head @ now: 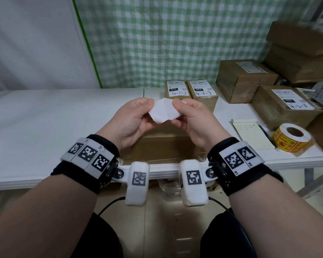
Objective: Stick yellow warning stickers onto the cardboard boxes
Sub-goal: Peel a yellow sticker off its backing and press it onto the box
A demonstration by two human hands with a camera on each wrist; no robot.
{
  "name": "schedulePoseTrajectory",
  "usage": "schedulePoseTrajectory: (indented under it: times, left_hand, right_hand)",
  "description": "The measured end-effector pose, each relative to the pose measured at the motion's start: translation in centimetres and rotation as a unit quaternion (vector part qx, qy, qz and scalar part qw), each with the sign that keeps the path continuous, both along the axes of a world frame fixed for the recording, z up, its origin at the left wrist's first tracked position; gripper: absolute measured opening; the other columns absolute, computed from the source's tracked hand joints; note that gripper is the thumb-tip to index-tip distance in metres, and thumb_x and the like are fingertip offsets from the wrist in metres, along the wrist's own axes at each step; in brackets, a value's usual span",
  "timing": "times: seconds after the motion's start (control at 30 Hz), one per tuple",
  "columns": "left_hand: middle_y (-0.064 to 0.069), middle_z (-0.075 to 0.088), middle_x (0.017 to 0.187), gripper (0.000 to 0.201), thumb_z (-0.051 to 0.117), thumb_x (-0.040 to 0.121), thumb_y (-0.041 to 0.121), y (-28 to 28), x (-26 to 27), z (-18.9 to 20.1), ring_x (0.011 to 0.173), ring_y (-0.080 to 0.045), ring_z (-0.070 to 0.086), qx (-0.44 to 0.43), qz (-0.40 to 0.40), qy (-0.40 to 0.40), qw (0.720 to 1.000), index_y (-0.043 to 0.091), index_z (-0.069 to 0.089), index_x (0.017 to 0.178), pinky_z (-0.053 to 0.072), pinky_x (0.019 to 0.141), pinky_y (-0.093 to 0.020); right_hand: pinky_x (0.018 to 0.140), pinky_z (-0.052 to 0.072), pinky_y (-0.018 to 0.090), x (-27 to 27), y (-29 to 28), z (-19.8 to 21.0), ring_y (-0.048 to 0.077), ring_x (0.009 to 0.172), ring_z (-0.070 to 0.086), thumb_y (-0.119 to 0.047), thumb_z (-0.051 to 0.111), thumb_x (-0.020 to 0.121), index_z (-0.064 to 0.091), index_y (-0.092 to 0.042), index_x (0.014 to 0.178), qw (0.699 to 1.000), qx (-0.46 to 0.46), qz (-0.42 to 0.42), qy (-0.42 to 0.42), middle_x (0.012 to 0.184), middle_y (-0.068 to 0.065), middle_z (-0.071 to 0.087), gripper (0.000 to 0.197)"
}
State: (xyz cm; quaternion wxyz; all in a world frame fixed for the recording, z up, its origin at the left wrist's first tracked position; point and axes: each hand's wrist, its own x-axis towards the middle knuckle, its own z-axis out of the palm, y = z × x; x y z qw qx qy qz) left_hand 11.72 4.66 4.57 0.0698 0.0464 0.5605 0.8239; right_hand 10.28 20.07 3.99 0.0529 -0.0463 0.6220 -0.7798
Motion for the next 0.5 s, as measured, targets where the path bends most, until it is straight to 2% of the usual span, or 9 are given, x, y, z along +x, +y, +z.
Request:
schedulePoseTrajectory:
  times: [0.07, 0.17, 0.23, 0.3, 0.4, 0.5]
  left_hand:
    - [-0.010, 0.071, 0.082, 0.023, 0.039, 0.099, 0.010, 0.1, 0.0, -0.1, 0.082, -0.020, 0.068, -0.004, 0.006, 0.001, 1.000, 0.003, 0.055, 0.085, 0.057, 0.076, -0.031]
    - [-0.010, 0.065, 0.080, 0.023, 0.041, 0.098, 0.010, 0.2, -0.1, 0.0, 0.083, -0.021, 0.063, -0.061, 0.016, 0.016, 0.998, 0.007, 0.051, 0.078, 0.056, 0.076, -0.030]
    - [-0.011, 0.061, 0.083, 0.023, 0.042, 0.098, 0.009, 0.2, -0.1, 0.1, 0.083, -0.021, 0.061, -0.097, 0.012, 0.023, 0.995, 0.008, 0.052, 0.077, 0.056, 0.076, -0.029]
    - [-0.009, 0.062, 0.082, 0.022, 0.043, 0.096, 0.007, 0.2, -0.1, 0.5, 0.079, -0.018, 0.064, -0.110, 0.005, 0.025, 0.994, 0.007, 0.054, 0.078, 0.058, 0.071, -0.025]
    - [-0.009, 0.066, 0.083, 0.018, 0.044, 0.094, 0.004, 0.0, 0.0, 0.8, 0.081, -0.020, 0.066, -0.087, -0.008, 0.025, 0.996, 0.004, 0.058, 0.084, 0.059, 0.071, -0.029]
    - [-0.016, 0.062, 0.094, 0.018, 0.043, 0.094, 0.010, 0.1, 0.2, 1.1, 0.090, -0.026, 0.064, -0.036, -0.018, 0.014, 0.999, 0.001, 0.059, 0.091, 0.060, 0.072, -0.033]
  right_hand:
    - [0.049, 0.051, 0.015, 0.1, 0.0, 0.0, 0.011, 0.064, 0.060, -0.020, 0.054, 0.094, 0.060, -0.006, 0.091, 1.000, -0.003, -0.001, -0.010, 0.086, 0.008, 0.061, 0.015]
    - [0.052, 0.054, 0.020, 0.3, 0.0, 0.1, 0.013, 0.058, 0.058, -0.027, 0.060, 0.090, 0.061, -0.005, 0.096, 0.999, 0.050, 0.008, 0.005, 0.077, 0.006, 0.063, 0.023]
    - [0.052, 0.053, 0.021, 0.4, 0.0, 0.2, 0.012, 0.056, 0.057, -0.024, 0.068, 0.085, 0.064, -0.005, 0.093, 0.994, 0.100, 0.011, 0.038, 0.073, 0.003, 0.064, 0.021]
    - [0.049, 0.049, 0.020, 0.3, 0.1, 0.3, 0.012, 0.057, 0.056, -0.017, 0.070, 0.082, 0.062, -0.006, 0.085, 0.989, 0.135, 0.004, 0.065, 0.075, 0.005, 0.064, 0.013]
    - [0.046, 0.043, 0.017, 0.2, 0.2, 0.6, 0.014, 0.058, 0.053, -0.013, 0.070, 0.081, 0.059, -0.008, 0.077, 0.980, 0.172, -0.002, 0.101, 0.076, 0.009, 0.060, 0.013]
    - [0.048, 0.043, 0.019, 0.3, 0.4, 1.3, 0.012, 0.061, 0.051, -0.015, 0.069, 0.082, 0.058, -0.015, 0.070, 0.965, 0.223, 0.003, 0.141, 0.071, 0.003, 0.056, 0.017]
